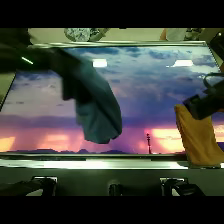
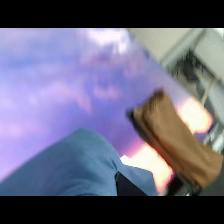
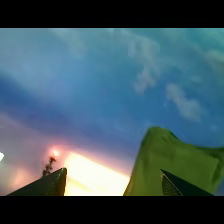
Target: Fold the shirts.
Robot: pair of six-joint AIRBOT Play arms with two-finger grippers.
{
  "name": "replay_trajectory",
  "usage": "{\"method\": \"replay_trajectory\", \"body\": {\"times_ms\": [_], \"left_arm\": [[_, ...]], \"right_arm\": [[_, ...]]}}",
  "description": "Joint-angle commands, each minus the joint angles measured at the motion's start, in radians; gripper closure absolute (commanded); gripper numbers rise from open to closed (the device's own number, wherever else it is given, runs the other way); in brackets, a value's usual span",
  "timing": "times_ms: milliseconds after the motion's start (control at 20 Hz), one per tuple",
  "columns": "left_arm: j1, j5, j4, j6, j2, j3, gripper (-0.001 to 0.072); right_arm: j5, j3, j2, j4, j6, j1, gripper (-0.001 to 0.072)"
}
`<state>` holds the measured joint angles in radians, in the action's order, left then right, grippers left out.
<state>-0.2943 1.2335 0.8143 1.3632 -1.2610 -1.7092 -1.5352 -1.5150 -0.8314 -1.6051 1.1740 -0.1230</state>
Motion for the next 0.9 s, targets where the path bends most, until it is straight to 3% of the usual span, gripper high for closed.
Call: {"method": "replay_trajectory", "body": {"times_ms": [0, 150, 200, 250, 300, 550, 600, 700, 850], "left_arm": [[-0.241, -0.119, 0.14, 0.13, -0.035, 0.261, 0.0683], [-0.285, -0.211, 0.14, 0.232, -0.157, 0.345, 0.0681], [-0.269, -0.199, 0.132, 0.246, -0.204, 0.325, 0.06], [-0.244, -0.168, 0.118, 0.246, -0.24, 0.291, 0.0247], [-0.208, -0.121, 0.111, 0.245, -0.267, 0.241, 0.0028], [0.071, 0.135, 0.294, 0.226, -0.27, -0.012, 0.0034], [0.124, 0.2, 0.306, 0.189, -0.27, -0.018, 0.0036], [0.203, 0.306, 0.309, 0.135, -0.27, 0.041, 0.0043], [0.228, 0.312, 0.284, 0.076, -0.267, 0.255, 0.0045]], "right_arm": [[-0.092, 0.0, 0.004, -0.084, -0.045, 0.0, 0.0047], [-0.102, 0.001, -0.083, -0.046, -0.041, 0.0, 0.0048], [-0.101, 0.001, -0.125, -0.017, -0.041, 0.0, 0.0048], [-0.101, 0.001, -0.167, 0.016, -0.042, 0.0, 0.0045], [-0.101, 0.001, -0.214, 0.058, -0.06, 0.0, 0.0043], [-0.041, 0.081, -0.368, 0.311, -0.129, 0.0, 0.0034], [-0.008, 0.117, -0.38, 0.367, -0.148, 0.0, 0.0022], [0.075, 0.203, -0.395, 0.465, -0.174, 0.0, 0.0005], [0.158, 0.314, -0.418, 0.562, -0.204, 0.0, 0.0005]]}}
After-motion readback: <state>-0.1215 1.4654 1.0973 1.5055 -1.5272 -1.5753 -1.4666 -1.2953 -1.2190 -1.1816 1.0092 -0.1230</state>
